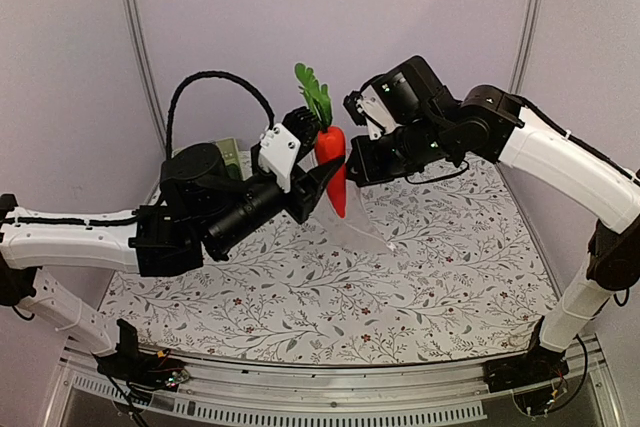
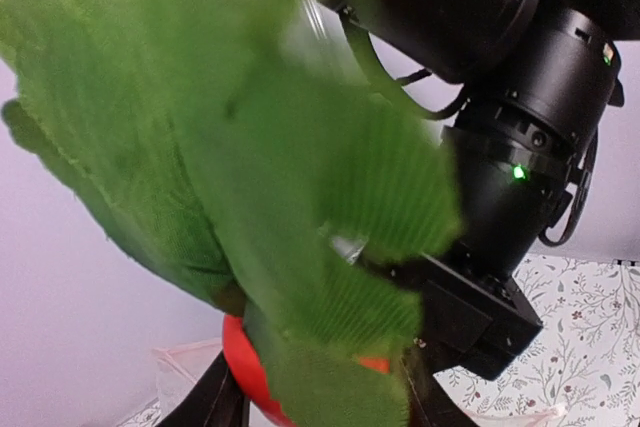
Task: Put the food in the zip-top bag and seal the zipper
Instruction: Place the fake vegetable in the zipper food storage bag, then pick up the fake vegetable from the bin.
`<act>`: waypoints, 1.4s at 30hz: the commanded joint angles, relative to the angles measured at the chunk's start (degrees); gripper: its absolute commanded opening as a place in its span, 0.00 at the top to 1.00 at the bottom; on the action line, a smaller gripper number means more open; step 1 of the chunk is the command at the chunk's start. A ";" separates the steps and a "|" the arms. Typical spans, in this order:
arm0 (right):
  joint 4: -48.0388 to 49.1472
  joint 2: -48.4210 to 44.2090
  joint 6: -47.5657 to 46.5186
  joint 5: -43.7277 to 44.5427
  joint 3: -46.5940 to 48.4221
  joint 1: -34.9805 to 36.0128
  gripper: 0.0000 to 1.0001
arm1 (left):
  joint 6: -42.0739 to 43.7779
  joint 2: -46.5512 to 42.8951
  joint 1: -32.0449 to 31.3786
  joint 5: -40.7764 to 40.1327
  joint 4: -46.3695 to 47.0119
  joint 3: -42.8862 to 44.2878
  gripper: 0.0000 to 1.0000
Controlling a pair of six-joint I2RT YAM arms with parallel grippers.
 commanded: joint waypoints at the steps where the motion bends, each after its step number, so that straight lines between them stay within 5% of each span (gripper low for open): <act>1: -1.30 -1.53 0.30 -0.33 2.62 -1.32 1.00 | 2.74 0.08 -1.27 -3.47 -2.11 -1.90 0.65; 8: -1.62 -1.16 0.35 -0.87 3.41 -1.57 1.00 | 0.98 0.51 -1.26 -3.80 -9.08 -1.28 0.51; 15: -1.63 -1.06 0.45 -1.31 3.66 -1.66 1.00 | -0.44 -0.07 -1.18 -3.87 -11.11 -1.19 0.22; 28: -2.14 -0.82 0.33 1.59 3.40 -1.68 1.00 | -8.23 -3.25 -0.12 1.41 -16.43 0.82 0.07; 38: -3.71 -0.72 -0.38 7.49 3.09 -1.67 1.00 | -27.62 -10.86 5.97 22.54 -31.17 6.76 0.00; 42: -3.38 -0.96 -0.25 7.82 2.43 -1.67 1.00 | -34.82 -12.46 8.76 14.95 -39.82 8.88 0.00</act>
